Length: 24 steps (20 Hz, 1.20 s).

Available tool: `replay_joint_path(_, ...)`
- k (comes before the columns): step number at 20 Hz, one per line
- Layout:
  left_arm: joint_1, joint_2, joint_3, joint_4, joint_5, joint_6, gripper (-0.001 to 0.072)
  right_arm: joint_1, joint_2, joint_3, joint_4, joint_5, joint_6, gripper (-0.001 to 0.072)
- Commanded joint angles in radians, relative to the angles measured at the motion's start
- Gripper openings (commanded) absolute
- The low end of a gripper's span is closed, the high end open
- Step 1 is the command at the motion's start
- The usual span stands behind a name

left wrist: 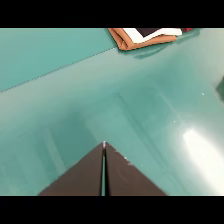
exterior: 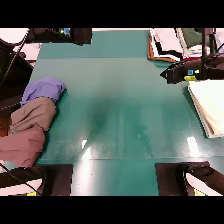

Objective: Fold the shirts.

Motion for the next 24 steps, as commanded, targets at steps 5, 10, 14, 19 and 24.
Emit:
replay_joint_path(5, -0.001, 0.000, 0.000, 0.000, 0.005, 0.000, 0.0023, 0.004, 0.000, 0.001, 0.002, 0.000, 0.002, 0.0021)
replay_joint_path(10, -0.001, 0.000, 0.000, 0.000, 0.005, 0.000, 0.0023, 0.004, 0.000, 0.001, 0.002, 0.002, 0.002, 0.0021)
replay_joint_path(14, 0.002, 0.000, 0.000, 0.003, 0.031, 0.009, 0.0023, 0.004, 0.000, 0.001, 0.002, 0.003, 0.002, 0.0020)
replay_joint_path(19, 0.167, 0.000, -0.010, 0.232, -0.141, -0.068, 0.0553, 0.004, 0.000, 0.000, 0.002, 0.016, 0.002, 0.0021)
replay_joint_path(24, 0.410, -0.002, -0.256, 0.249, -0.111, -0.079, 0.0560, 0.005, 0.000, 0.000, 0.003, 0.021, 0.002, 0.0021)
